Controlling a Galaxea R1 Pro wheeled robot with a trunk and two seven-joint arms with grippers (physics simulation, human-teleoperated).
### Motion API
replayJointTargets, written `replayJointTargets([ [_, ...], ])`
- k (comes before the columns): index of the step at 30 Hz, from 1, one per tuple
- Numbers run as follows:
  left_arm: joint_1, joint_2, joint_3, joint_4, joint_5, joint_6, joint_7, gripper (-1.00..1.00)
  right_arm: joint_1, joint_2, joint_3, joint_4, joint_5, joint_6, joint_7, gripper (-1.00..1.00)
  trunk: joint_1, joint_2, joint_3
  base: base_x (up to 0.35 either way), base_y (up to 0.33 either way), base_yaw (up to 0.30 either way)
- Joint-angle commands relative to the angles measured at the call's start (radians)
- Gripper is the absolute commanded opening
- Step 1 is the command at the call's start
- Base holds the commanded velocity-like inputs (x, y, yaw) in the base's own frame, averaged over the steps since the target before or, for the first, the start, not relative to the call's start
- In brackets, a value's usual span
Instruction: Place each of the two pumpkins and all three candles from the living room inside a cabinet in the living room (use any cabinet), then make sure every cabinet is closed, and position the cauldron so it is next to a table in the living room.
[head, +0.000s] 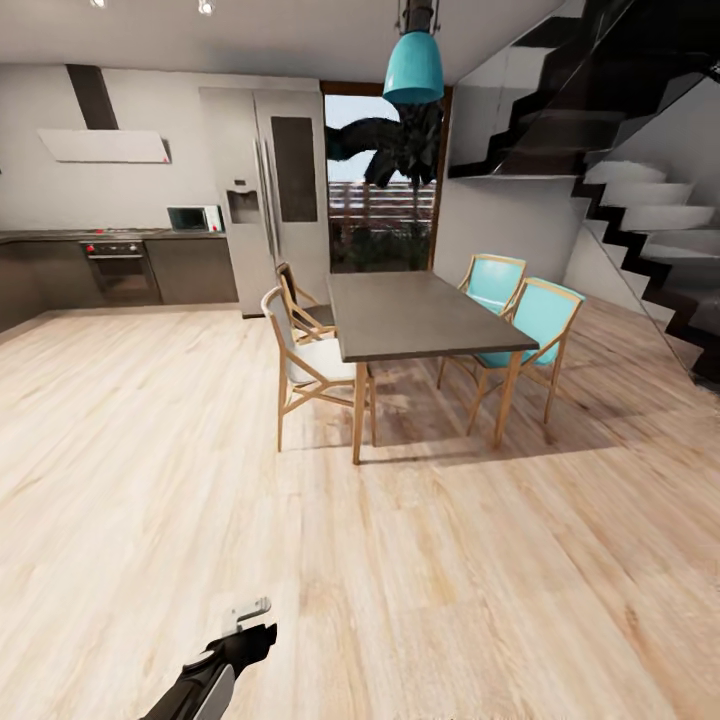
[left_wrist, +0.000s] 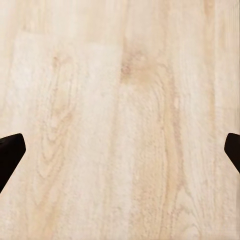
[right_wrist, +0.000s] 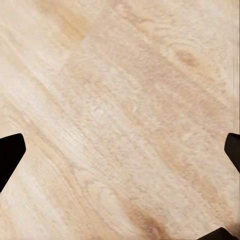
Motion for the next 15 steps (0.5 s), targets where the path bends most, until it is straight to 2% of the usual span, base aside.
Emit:
replayJointTargets([
  [1,0.0,0.0,-0.003,-0.003,0.009,0.005,0.007,1.0,-0.001,0.0,-0.002,0.001,-0.007,0.002,0.006,1.0,0.0,0.0,-0.002,0.0,0.0,-0.251],
  [15,0.0,0.002,-0.002,-0.003,0.011,0.005,0.007,1.0,-0.001,-0.001,-0.006,0.009,-0.017,0.016,0.005,1.0,0.0,0.0,-0.01,0.0,0.0,-0.254],
])
